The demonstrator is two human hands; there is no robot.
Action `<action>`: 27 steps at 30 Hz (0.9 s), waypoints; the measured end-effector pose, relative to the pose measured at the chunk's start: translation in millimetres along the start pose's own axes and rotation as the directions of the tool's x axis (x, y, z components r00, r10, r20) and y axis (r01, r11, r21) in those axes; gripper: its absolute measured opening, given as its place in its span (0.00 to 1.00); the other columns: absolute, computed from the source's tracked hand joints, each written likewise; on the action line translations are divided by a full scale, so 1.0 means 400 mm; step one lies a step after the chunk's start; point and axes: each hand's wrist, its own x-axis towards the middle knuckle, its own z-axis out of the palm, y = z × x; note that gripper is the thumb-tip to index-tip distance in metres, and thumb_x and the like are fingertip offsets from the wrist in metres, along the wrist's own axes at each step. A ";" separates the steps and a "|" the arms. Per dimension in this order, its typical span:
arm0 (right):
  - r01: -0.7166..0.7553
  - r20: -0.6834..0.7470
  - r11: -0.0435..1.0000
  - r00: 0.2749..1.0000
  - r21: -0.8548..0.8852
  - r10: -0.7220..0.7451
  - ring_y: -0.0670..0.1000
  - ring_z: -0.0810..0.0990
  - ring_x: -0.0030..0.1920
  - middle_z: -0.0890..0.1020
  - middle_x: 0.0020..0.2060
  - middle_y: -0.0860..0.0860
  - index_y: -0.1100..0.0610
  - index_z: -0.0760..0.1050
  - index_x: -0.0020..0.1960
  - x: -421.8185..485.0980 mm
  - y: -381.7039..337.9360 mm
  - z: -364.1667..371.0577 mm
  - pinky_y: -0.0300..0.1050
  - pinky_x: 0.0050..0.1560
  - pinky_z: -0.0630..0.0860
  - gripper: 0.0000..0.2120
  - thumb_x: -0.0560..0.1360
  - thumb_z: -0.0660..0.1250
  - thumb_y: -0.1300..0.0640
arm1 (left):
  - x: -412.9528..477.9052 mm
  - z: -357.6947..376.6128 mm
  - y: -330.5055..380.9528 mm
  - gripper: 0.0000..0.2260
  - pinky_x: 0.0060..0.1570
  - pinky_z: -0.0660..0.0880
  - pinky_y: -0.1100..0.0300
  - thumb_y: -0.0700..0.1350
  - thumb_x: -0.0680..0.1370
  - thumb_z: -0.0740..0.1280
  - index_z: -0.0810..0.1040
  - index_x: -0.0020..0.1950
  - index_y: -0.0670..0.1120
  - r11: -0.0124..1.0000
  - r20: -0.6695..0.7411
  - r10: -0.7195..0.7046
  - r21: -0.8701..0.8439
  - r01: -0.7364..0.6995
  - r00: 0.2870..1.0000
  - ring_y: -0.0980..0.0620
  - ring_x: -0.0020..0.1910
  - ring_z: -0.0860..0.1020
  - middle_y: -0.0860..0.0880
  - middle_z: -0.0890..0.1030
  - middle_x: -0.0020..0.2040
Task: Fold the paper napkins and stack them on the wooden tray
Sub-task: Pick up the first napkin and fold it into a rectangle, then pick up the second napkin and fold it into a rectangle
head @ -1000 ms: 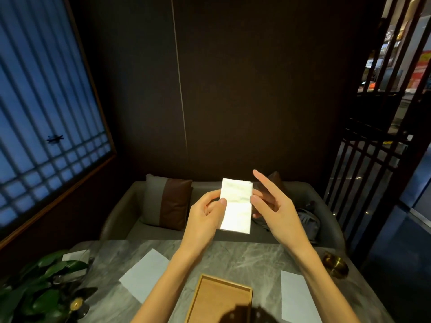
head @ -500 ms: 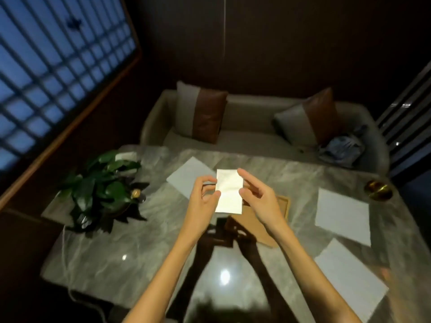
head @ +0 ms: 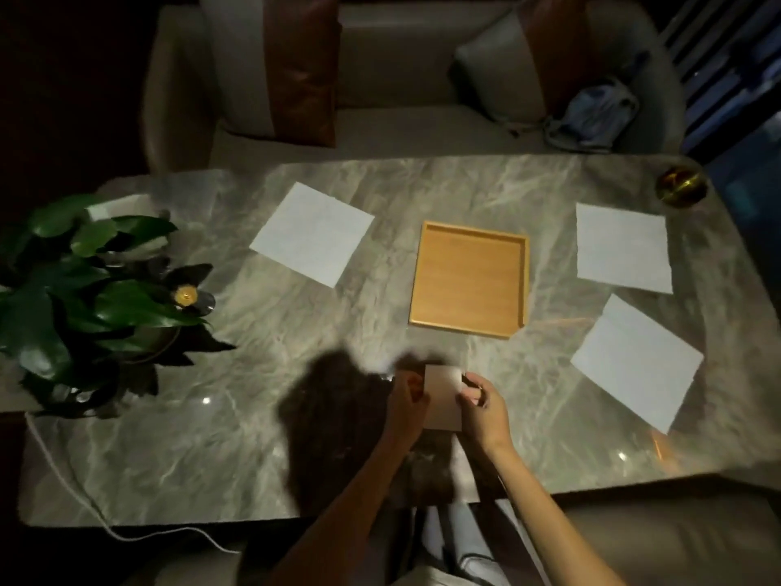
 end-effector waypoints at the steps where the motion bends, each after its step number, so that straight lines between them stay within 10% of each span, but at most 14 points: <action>1: 0.001 -0.016 1.000 1.000 -0.017 -0.001 0.62 0.78 0.62 0.79 0.62 0.64 0.65 0.74 0.66 0.015 0.012 -0.001 0.57 0.66 0.75 0.17 0.77 0.66 0.70 | 0.017 0.015 -0.003 0.13 0.47 0.73 0.64 0.32 0.77 0.68 0.75 0.62 0.34 1.000 0.012 -0.002 0.010 0.002 1.000 0.45 0.55 0.81 0.37 0.83 0.56; 8: -0.098 -0.052 0.993 0.994 0.059 0.101 0.60 0.77 0.56 0.79 0.54 0.63 0.64 0.76 0.63 0.079 0.095 -0.005 0.60 0.65 0.73 0.12 0.83 0.59 0.64 | 0.066 0.065 -0.019 0.12 0.51 0.72 0.62 0.39 0.81 0.66 0.76 0.63 0.38 0.992 0.032 -0.011 0.127 0.007 0.999 0.44 0.60 0.79 0.40 0.81 0.60; 16: 0.130 0.030 0.979 0.991 -0.158 -0.127 0.62 0.82 0.50 0.82 0.52 0.67 0.69 0.74 0.68 0.058 0.078 -0.002 0.58 0.51 0.79 0.19 0.81 0.63 0.60 | 0.067 0.070 -0.025 0.15 0.56 0.72 0.62 0.41 0.83 0.64 0.75 0.70 0.40 0.977 0.185 -0.076 0.210 0.036 0.980 0.42 0.64 0.78 0.39 0.79 0.65; 27: 0.420 0.069 0.828 0.902 -0.372 -0.426 0.64 0.81 0.50 0.84 0.47 0.63 0.65 0.82 0.52 0.240 -0.329 0.240 0.55 0.52 0.76 0.08 0.80 0.66 0.62 | 0.316 -0.372 0.202 0.07 0.49 0.75 0.54 0.37 0.80 0.66 0.82 0.47 0.35 0.957 -0.319 0.113 0.291 -0.017 0.941 0.40 0.49 0.83 0.37 0.84 0.47</action>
